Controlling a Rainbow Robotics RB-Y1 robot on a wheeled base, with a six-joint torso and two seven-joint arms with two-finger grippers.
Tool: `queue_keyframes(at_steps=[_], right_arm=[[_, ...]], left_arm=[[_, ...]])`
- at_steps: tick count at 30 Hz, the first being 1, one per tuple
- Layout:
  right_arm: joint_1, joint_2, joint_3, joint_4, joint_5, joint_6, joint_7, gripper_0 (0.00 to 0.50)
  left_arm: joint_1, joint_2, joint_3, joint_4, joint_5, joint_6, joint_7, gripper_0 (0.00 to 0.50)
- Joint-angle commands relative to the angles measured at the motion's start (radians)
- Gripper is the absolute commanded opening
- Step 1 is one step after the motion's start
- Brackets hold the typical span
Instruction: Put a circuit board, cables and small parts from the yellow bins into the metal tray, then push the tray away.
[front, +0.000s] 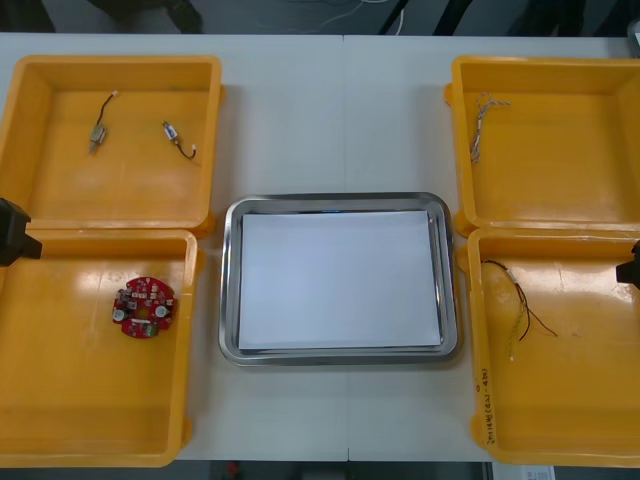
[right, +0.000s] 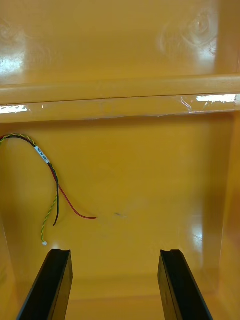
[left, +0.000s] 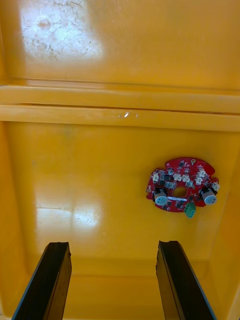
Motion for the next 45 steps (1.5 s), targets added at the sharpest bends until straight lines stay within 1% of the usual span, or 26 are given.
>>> queue_keyframes(at_steps=[1, 45], right_arm=[[0.015, 0.009, -0.027, -0.021, -0.007, 0.003, 0.003, 0.5], [0.015, 0.009, -0.027, -0.021, -0.007, 0.003, 0.003, 0.5]], left_arm=[[0.014, 0.012, 0.031, -0.024, -0.003, 0.006, -0.069, 0.5], [0.014, 0.012, 0.031, -0.024, -0.003, 0.006, -0.069, 0.5]])
